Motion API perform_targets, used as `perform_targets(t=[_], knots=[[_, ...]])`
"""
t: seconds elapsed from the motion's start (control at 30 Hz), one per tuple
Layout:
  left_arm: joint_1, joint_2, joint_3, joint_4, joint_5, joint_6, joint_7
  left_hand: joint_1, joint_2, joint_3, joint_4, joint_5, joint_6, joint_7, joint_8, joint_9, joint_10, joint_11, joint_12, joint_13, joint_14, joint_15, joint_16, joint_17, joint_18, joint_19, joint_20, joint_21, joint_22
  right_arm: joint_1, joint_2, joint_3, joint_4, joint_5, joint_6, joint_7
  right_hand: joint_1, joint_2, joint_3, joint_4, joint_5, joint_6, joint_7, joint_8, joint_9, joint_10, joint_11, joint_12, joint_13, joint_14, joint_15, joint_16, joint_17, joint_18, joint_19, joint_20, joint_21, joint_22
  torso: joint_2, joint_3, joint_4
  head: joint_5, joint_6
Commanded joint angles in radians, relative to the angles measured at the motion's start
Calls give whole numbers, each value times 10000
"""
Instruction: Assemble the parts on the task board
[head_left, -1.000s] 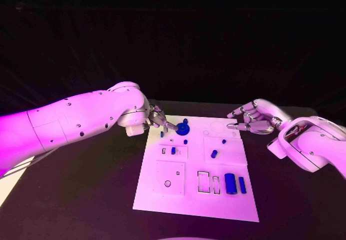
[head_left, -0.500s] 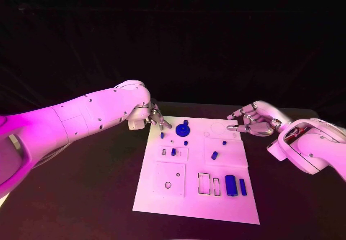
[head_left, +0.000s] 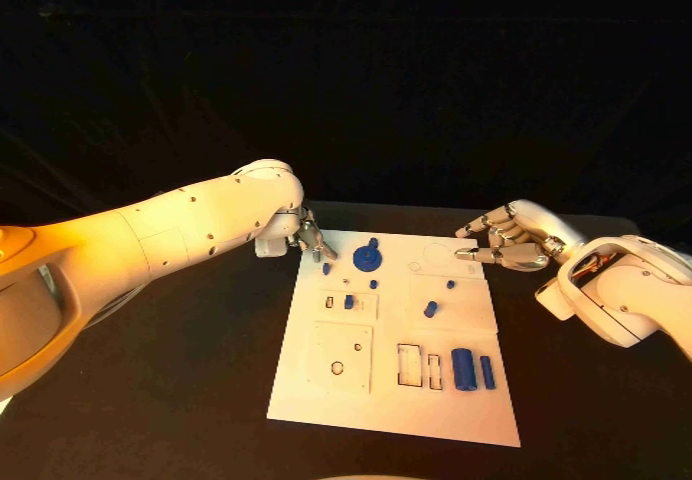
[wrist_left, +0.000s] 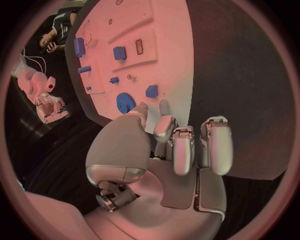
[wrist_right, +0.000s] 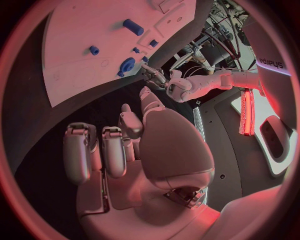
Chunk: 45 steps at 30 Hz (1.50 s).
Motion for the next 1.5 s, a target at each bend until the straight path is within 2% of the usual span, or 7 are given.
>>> perform_targets(t=[0.03, 0.47, 0.73, 0.87, 1.07, 1.5], knots=[[-1, 50, -8, -9, -97, 408, 40, 49, -34, 35, -11, 8, 102, 4, 77, -3, 70, -19, 39, 23, 1052, 44, 31, 2633, 92, 285, 22, 65, 1036, -8, 20, 0, -13, -49, 123, 25, -48, 46, -52, -9, 14, 53, -21, 51, 11, -47, -37, -45, -11, 861, -59, -37, 1910, 61, -55, -26, -48, 277, -7, 9, 2, 10, 2], [-33, 133, -25, -66, -99, 861, -73, -23, -57, -4, 7, -10, 123, -6, 100, -6, 79, -28, 48, 25, 1052, 33, 31, 2633, 92, 286, 12, 64, 1037, -8, 52, -1, -59, -47, 141, 22, -48, 46, -52, -9, 14, 53, -21, 51, 11, -47, -37, -45, -11, 861, -59, -37, 1910, 61, -55, -26, -48, 277, -15, 17, 13, 52, 34], [-53, 192, -28, -22, -93, 938, -89, -28, -57, -6, 6, -11, 124, -7, 101, -7, 76, -29, 43, 18, 1052, 33, 31, 2633, 92, 286, 11, 65, 1038, -13, 98, -1, -97, -33, 151, 34, -48, 46, -52, -9, 14, 53, -21, 51, 11, -47, -37, -45, -11, 861, -59, -37, 1910, 61, -55, -26, -48, 277, -10, 9, -4, 94, 82], [-57, 215, -28, -34, -91, 941, -89, -27, -48, -3, 2, -11, 129, -10, 105, -7, 82, -32, 51, 27, 1052, 31, 31, 2633, 89, 291, 10, 72, 1048, -25, 123, -2, -120, -26, 161, 38, -48, 46, -52, -9, 14, 53, -21, 51, 11, -47, -37, -45, -11, 861, -59, -37, 1910, 61, -55, -26, -48, 277, -8, 14, -9, 103, 81], [-59, 207, -28, -55, -91, 928, -87, 9, -18, 18, -19, -7, 139, -23, 119, -8, 84, -41, 53, 24, 1052, 25, 31, 2633, 89, 292, 4, 72, 1051, -35, 133, -4, -133, -22, 169, 37, -45, 60, -58, -6, 22, 51, -21, 50, 11, -46, -37, -46, -13, 860, -59, -41, 1906, 63, -58, -27, -53, 268, -3, 14, 14, 81, 80], [-59, 208, -29, -45, -90, 986, -94, 117, -15, 48, -51, 4, 144, -37, 145, -7, 82, -56, 50, 14, 1052, 13, 31, 2633, 88, 294, -8, 73, 1057, -53, 142, -6, -153, -18, 178, 34, -44, 62, -59, -5, 24, 51, -21, 49, 11, -46, -37, -47, -13, 860, -59, -42, 1905, 63, -59, -27, -54, 267, -6, 5, -4, 118, 67]])
